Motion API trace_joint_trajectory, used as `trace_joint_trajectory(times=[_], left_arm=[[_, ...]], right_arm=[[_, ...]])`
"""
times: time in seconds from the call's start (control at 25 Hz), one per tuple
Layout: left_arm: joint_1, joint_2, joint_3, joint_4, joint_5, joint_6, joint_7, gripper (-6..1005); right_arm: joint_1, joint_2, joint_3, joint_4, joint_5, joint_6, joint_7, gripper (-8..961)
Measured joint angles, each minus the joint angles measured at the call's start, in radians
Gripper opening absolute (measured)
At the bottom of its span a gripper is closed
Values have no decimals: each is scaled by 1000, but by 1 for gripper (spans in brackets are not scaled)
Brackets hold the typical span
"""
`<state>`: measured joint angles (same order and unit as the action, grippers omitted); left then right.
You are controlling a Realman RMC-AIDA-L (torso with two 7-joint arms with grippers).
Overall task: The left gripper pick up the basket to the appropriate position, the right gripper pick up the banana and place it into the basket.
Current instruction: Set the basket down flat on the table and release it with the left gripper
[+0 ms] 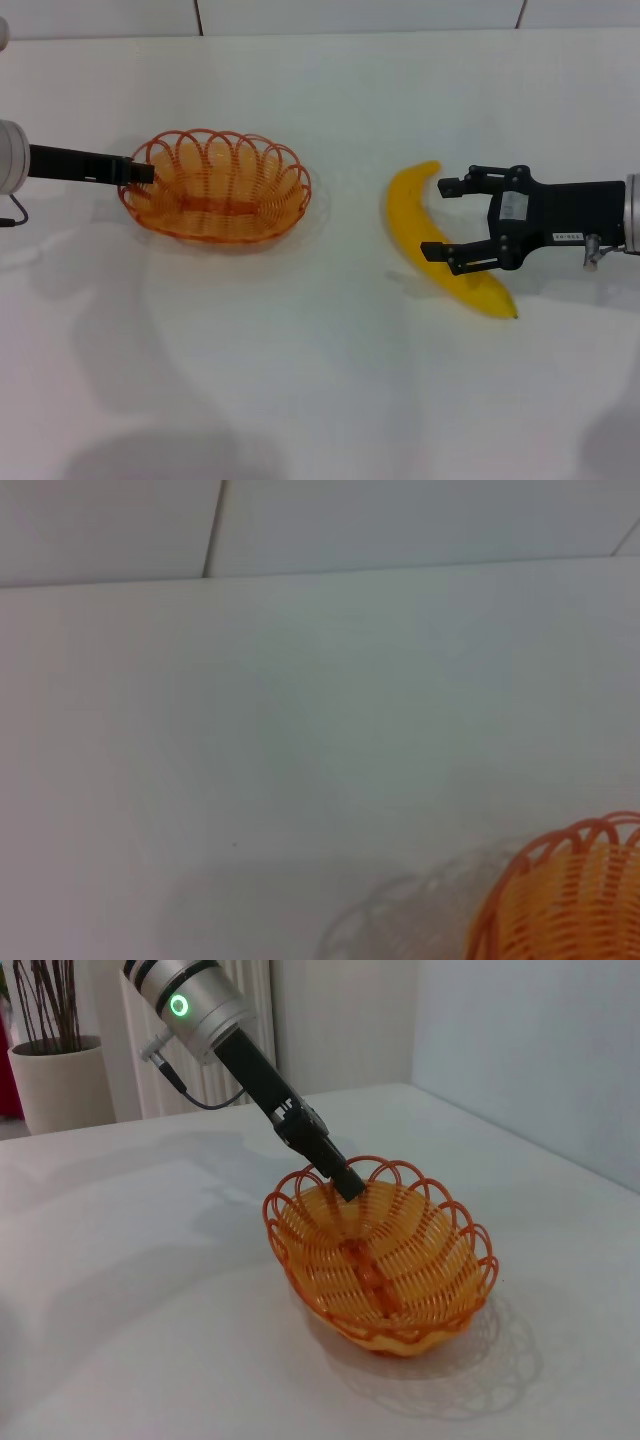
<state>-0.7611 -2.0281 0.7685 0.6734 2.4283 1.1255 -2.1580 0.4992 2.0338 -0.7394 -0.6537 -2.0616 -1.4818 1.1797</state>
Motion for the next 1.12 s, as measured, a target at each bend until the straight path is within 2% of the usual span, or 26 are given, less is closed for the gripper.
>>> trace_joint_trajectory(times=[0.56, 1.12], left_arm=[[2, -3, -4, -19, -2, -6, 9, 88], [5, -3, 2, -19, -59, -12, 76, 478]], right_arm=[[-2, 0, 0, 0, 0, 0, 2, 905], [-8, -1, 0, 0, 0, 0, 3, 905]])
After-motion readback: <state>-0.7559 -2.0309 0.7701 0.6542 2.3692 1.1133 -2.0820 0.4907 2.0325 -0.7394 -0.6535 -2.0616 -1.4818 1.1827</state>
